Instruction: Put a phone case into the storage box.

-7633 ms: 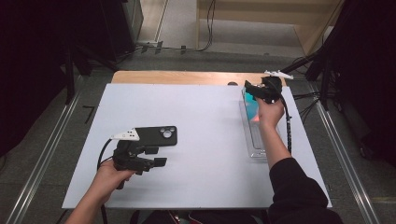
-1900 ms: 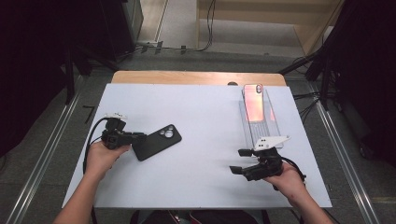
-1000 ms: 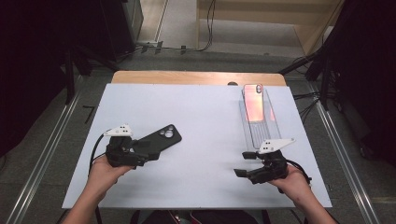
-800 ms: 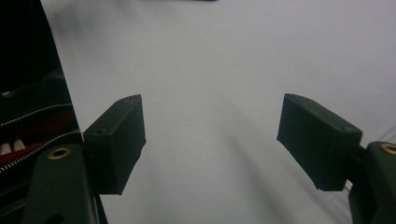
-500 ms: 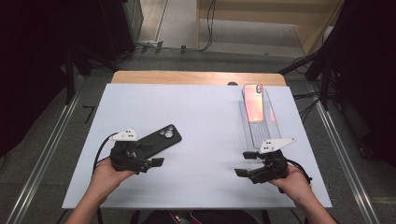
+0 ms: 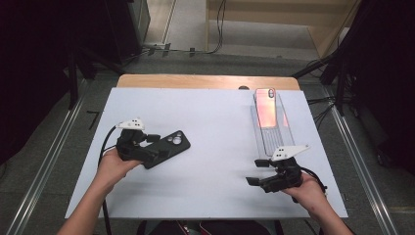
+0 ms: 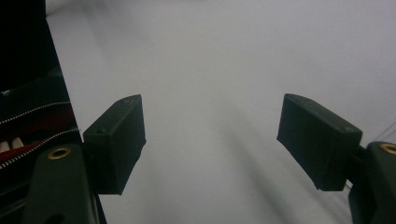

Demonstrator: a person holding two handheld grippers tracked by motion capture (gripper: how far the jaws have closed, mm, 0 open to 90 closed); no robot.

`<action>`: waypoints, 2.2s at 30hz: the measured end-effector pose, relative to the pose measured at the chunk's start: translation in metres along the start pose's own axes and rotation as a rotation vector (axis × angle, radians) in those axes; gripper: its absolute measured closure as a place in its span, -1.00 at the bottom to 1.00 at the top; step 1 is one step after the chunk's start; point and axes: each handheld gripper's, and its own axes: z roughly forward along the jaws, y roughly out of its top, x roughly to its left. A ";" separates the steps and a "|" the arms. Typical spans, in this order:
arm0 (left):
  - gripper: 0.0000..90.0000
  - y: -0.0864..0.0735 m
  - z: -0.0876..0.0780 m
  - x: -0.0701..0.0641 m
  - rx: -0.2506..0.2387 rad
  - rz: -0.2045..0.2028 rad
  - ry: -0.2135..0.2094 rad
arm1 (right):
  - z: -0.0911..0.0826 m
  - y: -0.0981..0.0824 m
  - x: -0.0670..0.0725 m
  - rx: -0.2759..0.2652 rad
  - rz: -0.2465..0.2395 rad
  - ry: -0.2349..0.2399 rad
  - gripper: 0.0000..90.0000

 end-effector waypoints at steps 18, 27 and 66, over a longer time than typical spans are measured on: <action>-1.00 0.006 0.016 0.036 0.020 0.043 -0.018 | 0.000 -0.001 -0.001 0.000 0.002 -0.001 -0.52; -1.00 -0.001 0.030 0.041 0.080 0.064 0.035 | 0.000 -0.001 -0.001 -0.002 0.006 -0.003 -0.52; -1.00 -0.031 0.069 0.030 0.188 0.261 0.181 | 0.002 -0.002 -0.001 -0.001 0.014 0.006 -0.53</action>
